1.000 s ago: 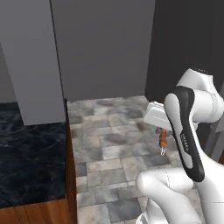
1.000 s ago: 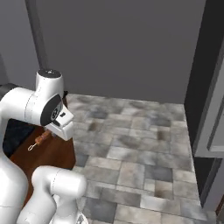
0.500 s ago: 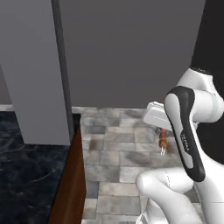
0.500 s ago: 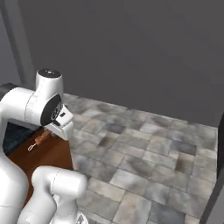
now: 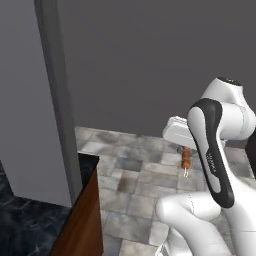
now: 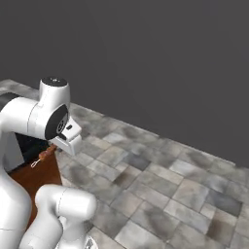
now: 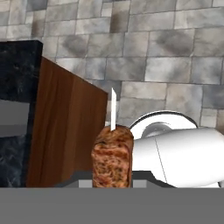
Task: Place the cold items (kiwi and pear) from the fridge in one tupperware on the dining counter. Place the warm items (hot dog and kebab skewer) in the stove area in another tupperware.
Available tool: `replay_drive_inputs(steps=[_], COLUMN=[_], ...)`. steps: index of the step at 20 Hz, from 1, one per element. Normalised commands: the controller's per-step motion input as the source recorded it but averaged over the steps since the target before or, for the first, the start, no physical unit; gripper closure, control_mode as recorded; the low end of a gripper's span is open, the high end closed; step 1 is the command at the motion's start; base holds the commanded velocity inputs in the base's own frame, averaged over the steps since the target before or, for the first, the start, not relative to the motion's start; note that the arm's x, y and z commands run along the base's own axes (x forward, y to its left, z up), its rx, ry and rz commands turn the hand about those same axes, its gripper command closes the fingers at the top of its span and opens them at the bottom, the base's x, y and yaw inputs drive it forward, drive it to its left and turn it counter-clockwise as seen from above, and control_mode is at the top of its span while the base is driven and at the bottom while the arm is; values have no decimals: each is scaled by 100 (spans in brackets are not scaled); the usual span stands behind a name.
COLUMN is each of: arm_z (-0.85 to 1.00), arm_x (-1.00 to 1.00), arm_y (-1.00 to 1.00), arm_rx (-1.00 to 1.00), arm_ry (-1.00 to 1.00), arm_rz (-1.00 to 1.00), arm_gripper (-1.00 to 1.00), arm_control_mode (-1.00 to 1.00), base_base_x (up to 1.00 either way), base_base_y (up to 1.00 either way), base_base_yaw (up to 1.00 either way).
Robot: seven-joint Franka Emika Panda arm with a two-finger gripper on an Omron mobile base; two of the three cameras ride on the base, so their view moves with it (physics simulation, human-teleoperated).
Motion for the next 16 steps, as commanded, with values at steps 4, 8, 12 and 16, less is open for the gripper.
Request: replay_drive_inputs(steps=[4,8,12,16], arm_z=[0,0,0,0], arm_x=[0,0,0,0], arm_y=[0,0,0,0], arm_rx=[0,0,0,0], arm_ry=[0,0,0,0], arm_rz=[0,0,0,0], arm_gripper=[100,100,100,100], arm_control_mode=[100,100,100,100], base_base_x=[100,100,100,100], base_base_y=[-51,-55,-50,-46], base_base_yaw=[35,35,35,36])
